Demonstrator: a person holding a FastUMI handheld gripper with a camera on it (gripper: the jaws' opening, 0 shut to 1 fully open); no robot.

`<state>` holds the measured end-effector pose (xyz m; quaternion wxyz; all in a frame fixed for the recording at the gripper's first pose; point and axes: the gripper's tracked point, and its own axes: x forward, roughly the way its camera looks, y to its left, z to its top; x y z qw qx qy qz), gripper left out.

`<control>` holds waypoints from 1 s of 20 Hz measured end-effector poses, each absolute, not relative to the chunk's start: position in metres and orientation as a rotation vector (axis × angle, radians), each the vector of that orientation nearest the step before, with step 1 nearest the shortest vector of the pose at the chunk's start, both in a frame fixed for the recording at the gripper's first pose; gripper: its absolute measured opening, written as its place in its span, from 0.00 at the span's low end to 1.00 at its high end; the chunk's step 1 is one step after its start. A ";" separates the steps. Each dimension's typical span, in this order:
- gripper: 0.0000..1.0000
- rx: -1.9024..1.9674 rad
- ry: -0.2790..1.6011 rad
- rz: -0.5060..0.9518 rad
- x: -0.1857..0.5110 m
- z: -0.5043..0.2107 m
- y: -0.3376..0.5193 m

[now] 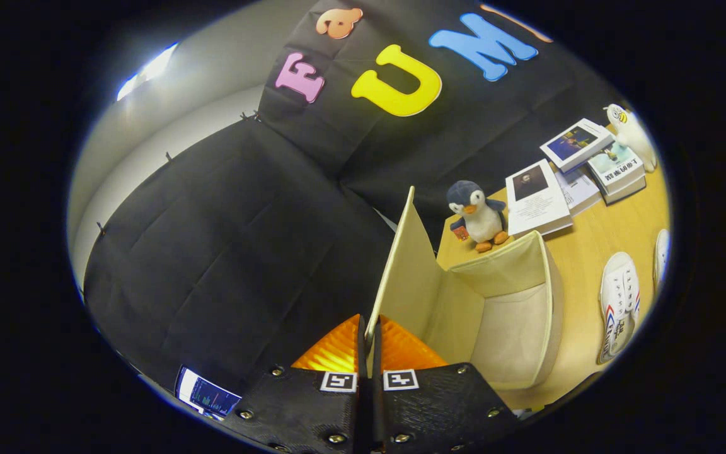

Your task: Open the storage box then place both shoes into the box .Put the left shoe in first, then the right shoe, with the right side of both shoes facing outward in a uniform manner.

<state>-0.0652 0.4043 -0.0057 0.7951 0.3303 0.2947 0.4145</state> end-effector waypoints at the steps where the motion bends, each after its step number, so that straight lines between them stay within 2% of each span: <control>1: 0.01 0.695 0.624 0.899 -0.067 -0.003 0.413; 10: 0.01 0.574 0.617 0.991 -0.079 0.002 0.485; 11: 0.11 0.552 0.611 1.005 -0.082 0.003 0.493; 13: 0.11 0.507 0.602 1.033 -0.087 0.004 0.504; 14: 0.16 0.491 0.595 1.054 -0.092 0.005 0.507; 17: 0.58 0.437 0.568 1.075 -0.098 0.005 0.514; 18: 0.65 0.411 0.562 1.071 -0.097 0.003 0.513; 19: 0.88 0.387 0.556 1.059 -0.096 0.001 0.507; 20: 0.97 0.374 0.545 1.043 -0.092 -0.001 0.505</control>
